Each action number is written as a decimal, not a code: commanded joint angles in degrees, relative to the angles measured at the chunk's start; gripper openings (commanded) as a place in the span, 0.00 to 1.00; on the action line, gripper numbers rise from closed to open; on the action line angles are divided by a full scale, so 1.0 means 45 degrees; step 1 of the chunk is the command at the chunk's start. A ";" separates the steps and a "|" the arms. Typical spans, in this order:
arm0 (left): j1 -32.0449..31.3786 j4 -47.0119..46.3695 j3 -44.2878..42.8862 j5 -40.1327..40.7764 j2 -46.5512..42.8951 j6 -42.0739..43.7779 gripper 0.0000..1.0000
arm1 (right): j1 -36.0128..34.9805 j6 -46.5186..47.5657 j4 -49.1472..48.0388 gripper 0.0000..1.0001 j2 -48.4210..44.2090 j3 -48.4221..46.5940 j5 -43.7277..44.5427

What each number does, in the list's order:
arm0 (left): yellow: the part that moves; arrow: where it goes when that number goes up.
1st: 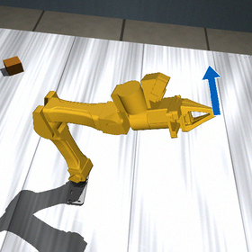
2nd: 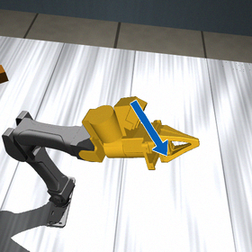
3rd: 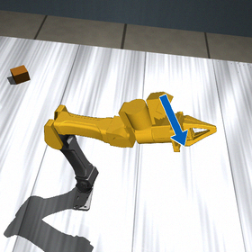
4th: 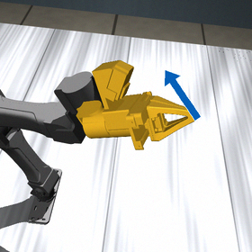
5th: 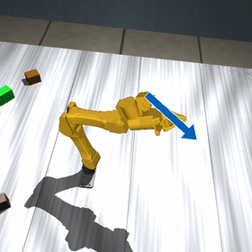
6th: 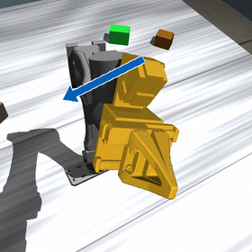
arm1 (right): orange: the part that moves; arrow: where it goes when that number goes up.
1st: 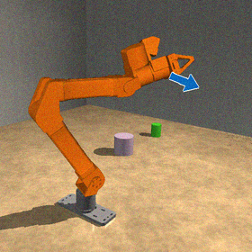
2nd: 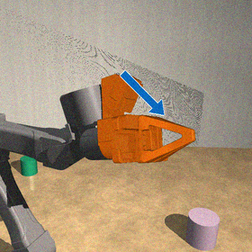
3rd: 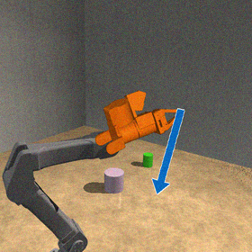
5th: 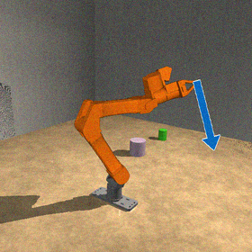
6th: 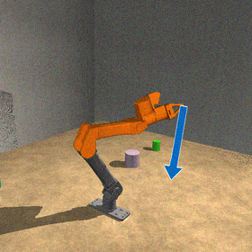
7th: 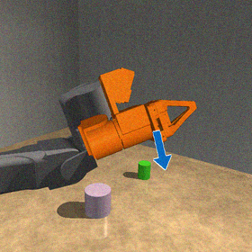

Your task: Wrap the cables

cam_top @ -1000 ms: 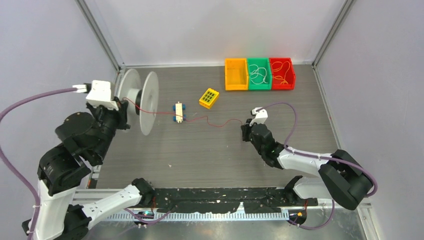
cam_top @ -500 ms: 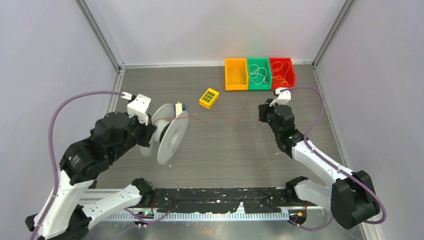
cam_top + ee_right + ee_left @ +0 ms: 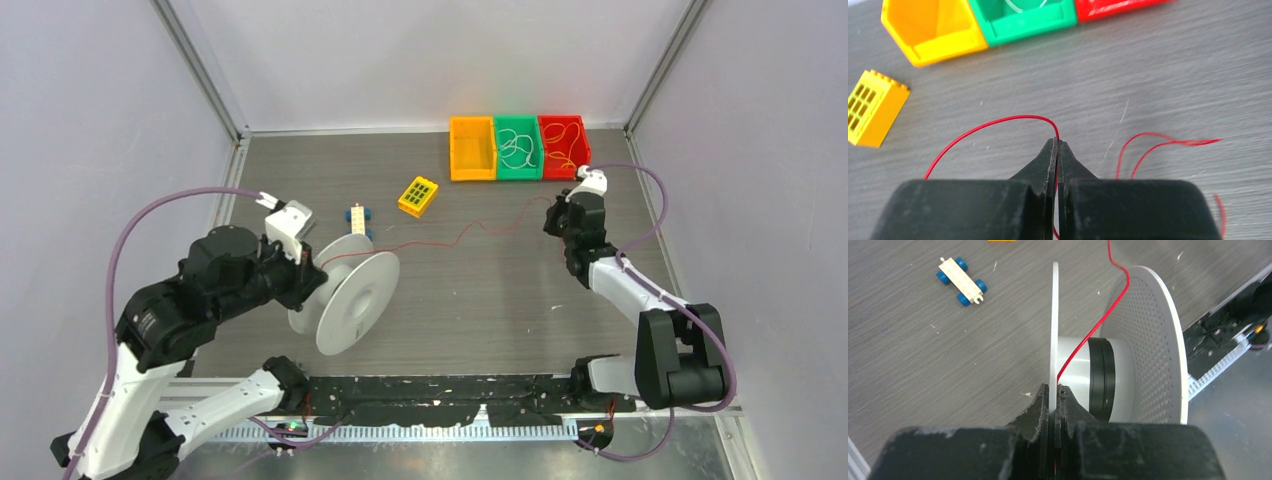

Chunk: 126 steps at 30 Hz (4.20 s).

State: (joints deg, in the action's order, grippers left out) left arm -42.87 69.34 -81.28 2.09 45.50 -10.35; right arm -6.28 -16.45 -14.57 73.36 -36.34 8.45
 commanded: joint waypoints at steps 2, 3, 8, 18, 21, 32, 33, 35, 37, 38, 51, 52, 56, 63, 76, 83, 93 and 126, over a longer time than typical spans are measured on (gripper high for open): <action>0.0537 -0.2346 -0.0854 -0.0024 -0.0433 -0.1410 0.00 | -0.0774 -0.0311 -0.1076 0.05 -0.0320 0.0984 -0.1633; 0.0606 -0.2756 -0.0905 0.0209 -0.0441 -0.1731 0.00 | -0.1046 -0.0262 -0.1097 0.05 -0.0450 0.1322 -0.1667; 0.1041 -0.4312 -0.1654 0.1564 -0.0135 -0.3035 0.00 | -0.4568 -0.0234 -0.0617 0.05 -0.1824 0.2413 -0.1022; 0.1996 -0.7354 -0.0526 0.4818 0.0509 -0.3402 0.00 | -1.2323 -0.0792 -0.0021 0.05 -0.4567 0.3653 0.0221; 0.2059 -0.7701 -0.0058 0.5866 0.0701 -0.3219 0.00 | -1.4318 -0.0849 0.0377 0.05 -0.5254 0.2878 0.0776; 0.3134 -0.8069 0.0718 0.7085 0.1943 -0.2413 0.00 | -1.8855 0.0922 0.2894 0.05 -0.4880 -0.1721 0.1709; 0.3208 -0.8132 0.0852 0.7152 0.2007 -0.2332 0.00 | -1.8983 0.0980 0.3015 0.05 -0.4873 -0.1920 0.1723; 0.3321 -0.8235 0.1171 0.7234 0.2178 -0.2113 0.00 | -1.9166 0.1079 0.3039 0.06 -0.5025 -0.2313 0.1664; 0.3429 -0.8190 0.1504 0.7255 0.2320 -0.2023 0.00 | -1.9223 0.1185 0.2929 0.05 -0.5328 -0.2550 0.1703; 0.3533 -0.8123 0.1631 0.7022 0.2367 -0.2093 0.00 | -1.9232 0.1416 0.2859 0.05 -0.5551 -0.2579 0.1847; 0.3746 -0.7179 0.1494 0.3698 0.0328 -0.3859 0.00 | -1.4776 0.3162 -0.3694 0.60 -0.1791 0.0214 0.1964; 0.3746 -0.7063 0.1446 0.3518 0.0160 -0.3895 0.00 | -1.4639 0.3379 -0.4848 0.64 -0.1508 0.0267 0.1549; 0.3746 -0.6637 0.1152 0.2674 -0.0442 -0.4099 0.00 | -1.3409 0.4382 -0.7568 0.81 0.0313 0.0275 -0.0497; 0.3746 -0.5577 0.0145 0.1025 -0.0963 -0.4479 0.00 | -1.1475 0.5287 -1.0776 0.88 0.2484 0.0047 -0.4543; 0.3746 -0.5487 -0.0494 -0.0876 -0.1564 -0.5151 0.00 | -0.9682 0.4639 -1.1036 0.92 0.5596 -0.2938 -0.9974; 0.3746 -0.6277 -0.0516 -0.0740 -0.1437 -0.5347 0.00 | -0.9842 0.1123 -1.3462 0.66 0.7688 -0.3479 -1.2093; 0.3746 -0.7738 -0.0469 0.0957 -0.1007 -0.5220 0.00 | -1.1680 0.0062 -1.5562 0.44 0.8885 -0.2128 -1.0357; 0.3191 -0.8748 0.3927 0.2330 0.0128 0.2385 0.00 | -1.5239 0.5604 0.4632 0.05 0.0512 -0.8626 -0.0828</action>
State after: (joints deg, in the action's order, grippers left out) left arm -26.76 34.92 -65.98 20.80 50.72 -8.67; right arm -79.09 4.25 -9.72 76.55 -64.73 2.61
